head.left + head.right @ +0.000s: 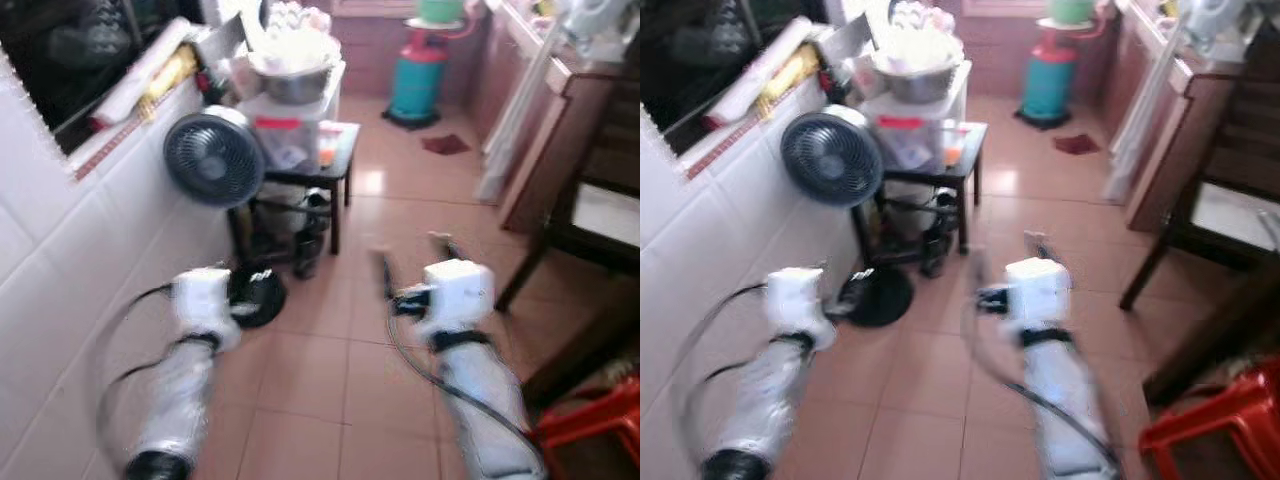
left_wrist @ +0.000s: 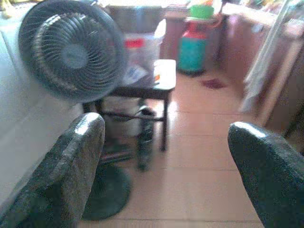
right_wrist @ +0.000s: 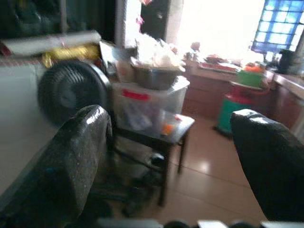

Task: Setting the table

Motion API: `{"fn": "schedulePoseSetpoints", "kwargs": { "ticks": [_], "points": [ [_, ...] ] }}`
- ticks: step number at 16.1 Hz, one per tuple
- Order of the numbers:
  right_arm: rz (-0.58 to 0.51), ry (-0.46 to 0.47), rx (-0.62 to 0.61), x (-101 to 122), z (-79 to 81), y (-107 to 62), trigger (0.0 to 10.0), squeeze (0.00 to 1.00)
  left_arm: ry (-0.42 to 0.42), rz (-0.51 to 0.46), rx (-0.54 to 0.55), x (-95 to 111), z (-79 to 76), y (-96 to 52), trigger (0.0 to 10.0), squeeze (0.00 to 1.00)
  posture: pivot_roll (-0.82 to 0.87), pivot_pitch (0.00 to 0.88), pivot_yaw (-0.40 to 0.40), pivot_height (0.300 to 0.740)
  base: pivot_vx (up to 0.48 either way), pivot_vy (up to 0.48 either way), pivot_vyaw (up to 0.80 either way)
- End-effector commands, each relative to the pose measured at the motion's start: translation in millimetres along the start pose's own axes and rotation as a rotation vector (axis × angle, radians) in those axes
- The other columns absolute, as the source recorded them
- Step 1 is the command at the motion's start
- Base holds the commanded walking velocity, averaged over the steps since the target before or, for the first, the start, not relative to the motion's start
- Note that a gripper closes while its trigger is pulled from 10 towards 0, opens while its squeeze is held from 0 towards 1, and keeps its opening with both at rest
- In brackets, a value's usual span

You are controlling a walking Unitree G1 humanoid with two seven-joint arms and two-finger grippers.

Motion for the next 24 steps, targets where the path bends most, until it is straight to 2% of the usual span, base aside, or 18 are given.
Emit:
{"fn": "schedulePoseSetpoints", "kwargs": {
  "ticks": [1,4,6,8,9,10,12,13,14,15,17,18,20,22,23,24],
  "points": [
    [0.010,-0.021,-0.030,0,-12.8,-4.1,10.0,0.00,-0.011,-0.041,-0.033,12,-12.9,6.8,10.0,0.00,0.03,0.000,0.049,0.740,0.409,0.000,0.00],
    [0.013,-0.018,-0.031,-1,-12.5,-4.3,10.0,0.00,-0.016,-0.033,-0.039,10,-14.8,6.7,10.0,0.00,0.03,0.000,0.050,0.740,0.400,0.000,0.00],
    [0.015,-0.016,-0.032,-2,-12.2,-4.2,10.0,0.00,-0.039,0.001,-0.048,4,-19.4,6.4,10.0,0.00,0.03,0.000,0.050,0.740,0.000,0.000,0.00],
    [0.036,-0.015,-0.034,-8,-13.0,-6.2,10.0,0.00,-0.023,0.091,-0.108,-19,-30.2,-0.2,10.0,0.00,0.03,0.000,0.050,0.740,0.000,0.000,0.00],
    [0.051,-0.014,-0.037,-12,-13.7,-7.8,10.0,0.00,-0.007,0.152,-0.137,-36,-32.2,-6.4,10.0,0.00,0.03,0.000,0.050,0.740,0.000,0.000,0.00],
    [0.056,-0.014,-0.039,-14,-14.1,-8.4,10.0,0.00,-0.003,0.181,-0.145,-43,-32.8,-8.9,10.0,0.00,0.03,0.000,0.049,0.740,0.000,0.000,-0.48],
    [0.093,-0.006,-0.050,-25,-17.5,-12.6,10.0,0.00,0.048,0.350,-0.177,-85,-28.9,-30.9,10.0,0.00,0.02,0.000,0.043,0.740,0.000,0.000,-0.61],
    [0.119,-0.002,-0.052,-32,-19.1,-14.0,10.0,0.00,0.049,0.417,-0.161,-99,-24.1,-39.8,10.0,0.00,0.02,0.000,0.038,0.740,0.000,0.000,-0.61],
    [0.123,-0.001,-0.052,-33,-19.6,-14.2,10.0,0.00,0.047,0.426,-0.158,-101,-23.6,-41.0,10.0,0.00,0.02,0.000,0.038,0.740,0.000,0.000,-0.60],
    [0.168,0.013,-0.073,-47,-25.2,-17.1,10.0,0.00,0.082,0.534,-0.174,-121,-22.6,-55.0,10.0,0.00,0.02,0.000,0.029,0.740,0.000,0.000,0.00],
    [0.229,0.031,-0.083,-65,-28.9,-20.2,10.0,0.00,0.115,0.610,-0.198,-136,-22.9,-69.2,10.0,0.00,0.02,0.000,0.017,0.740,0.000,0.000,0.00],
    [0.296,0.057,-0.096,-83,-31.0,-23.0,10.0,0.00,0.154,0.651,-0.219,-144,-22.8,-77.8,10.0,0.00,0.04,0.000,0.007,0.740,0.000,0.000,0.00],
    [0.375,0.110,-0.108,-102,-31.3,-27.5,10.0,0.00,0.174,0.696,-0.223,-152,-21.6,-86.4,10.0,0.00,0.04,0.000,-0.001,0.740,0.000,0.000,0.00],
    [0.500,0.162,-0.154,-132,-35.7,-41.3,10.0,0.00,0.215,0.779,-0.222,-163,-18.5,-99.7,10.0,0.00,0.06,0.000,-0.006,0.740,0.000,0.000,0.00],
    [0.513,0.167,-0.166,-135,-37.1,-43.9,10.0,0.00,0.219,0.787,-0.221,-164,-18.0,-101.2,10.0,0.00,0.06,0.000,-0.006,0.740,0.000,0.000,0.00],
    [0.596,0.206,-0.197,-153,-39.9,-54.9,10.0,0.00,0.225,0.833,-0.206,-170,-15.1,-107.3,10.0,0.00,0.06,0.000,-0.008,0.740,0.000,0.000,0.00]
  ]
}}
Point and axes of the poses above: a point about 5 cm out from each wrist's last joint towards the gripper, its own y axis pointing out of the wrist towards the gripper, its own x axis along the axis of the wrist's last joint, z = x × y, the point moved 4 cm from there along y, pointing out of the wrist towards the gripper, and after that the axes turned 12 degrees about y, right-handed, at the moved point
